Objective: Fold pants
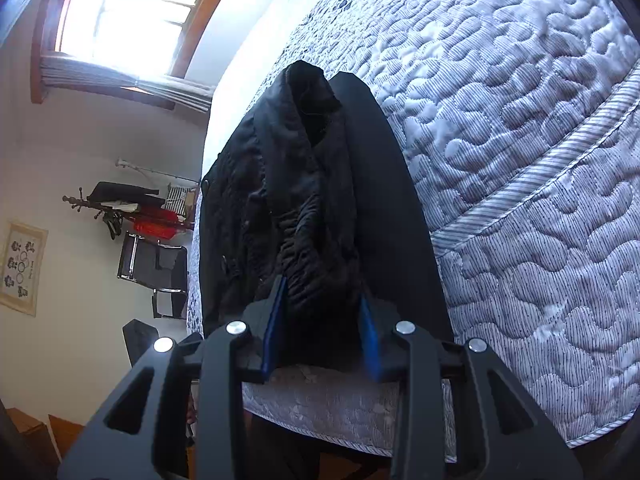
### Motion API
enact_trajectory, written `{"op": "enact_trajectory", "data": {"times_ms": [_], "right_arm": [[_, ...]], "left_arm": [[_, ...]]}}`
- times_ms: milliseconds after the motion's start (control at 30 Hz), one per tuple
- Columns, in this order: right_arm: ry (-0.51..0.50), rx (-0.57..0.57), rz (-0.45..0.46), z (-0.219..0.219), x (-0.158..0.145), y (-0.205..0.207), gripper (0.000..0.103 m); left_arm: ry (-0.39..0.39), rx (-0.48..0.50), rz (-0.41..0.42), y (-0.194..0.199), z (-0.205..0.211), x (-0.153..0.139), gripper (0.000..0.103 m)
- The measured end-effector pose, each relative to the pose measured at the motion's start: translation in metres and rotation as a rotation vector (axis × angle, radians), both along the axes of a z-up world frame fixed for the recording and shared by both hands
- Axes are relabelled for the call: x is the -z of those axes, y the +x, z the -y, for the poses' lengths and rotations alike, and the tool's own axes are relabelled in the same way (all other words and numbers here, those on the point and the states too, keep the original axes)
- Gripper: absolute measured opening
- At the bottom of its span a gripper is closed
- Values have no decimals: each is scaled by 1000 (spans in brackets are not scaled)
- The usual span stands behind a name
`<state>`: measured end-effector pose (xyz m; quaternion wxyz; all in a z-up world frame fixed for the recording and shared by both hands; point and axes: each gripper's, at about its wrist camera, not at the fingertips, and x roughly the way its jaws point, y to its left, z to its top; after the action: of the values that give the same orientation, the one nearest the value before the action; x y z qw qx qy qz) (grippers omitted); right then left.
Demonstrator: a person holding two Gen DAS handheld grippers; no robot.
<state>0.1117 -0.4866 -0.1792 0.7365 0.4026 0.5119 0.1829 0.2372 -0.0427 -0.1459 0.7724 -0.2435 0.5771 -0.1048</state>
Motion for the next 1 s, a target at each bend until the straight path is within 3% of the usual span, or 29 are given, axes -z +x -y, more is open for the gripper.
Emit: {"op": "enact_trajectory", "data": {"times_ms": [100,233,367,567,633,800,900,1000], "right_arm": [[12,0,-1,3,1,-1,34],[15,2,-6,7,3,-3,35],[15,4,-13,3,0,3,35],[10,-1,-27,1,-1,8,36],[8,-3,-29,1,-1,10,36],[3,-4,-32,2,0,14,39],[3,-9,-30,2,0,15,39],[3,-12,-30,4,0,16,39]], "left_arm": [[-90,-6,-10,9,-14,0,99],[-315,14,-83,24,-26,14,99],[-362,6,-148,38,-31,34,99],[-522,45,-234,48,-17,67,99],[-561,46,-228,47,-13,70,98],[-563,-6,-224,40,-16,69,83],[-555,-6,-212,34,-18,69,65],[-536,-11,-182,26,-19,64,53]]}}
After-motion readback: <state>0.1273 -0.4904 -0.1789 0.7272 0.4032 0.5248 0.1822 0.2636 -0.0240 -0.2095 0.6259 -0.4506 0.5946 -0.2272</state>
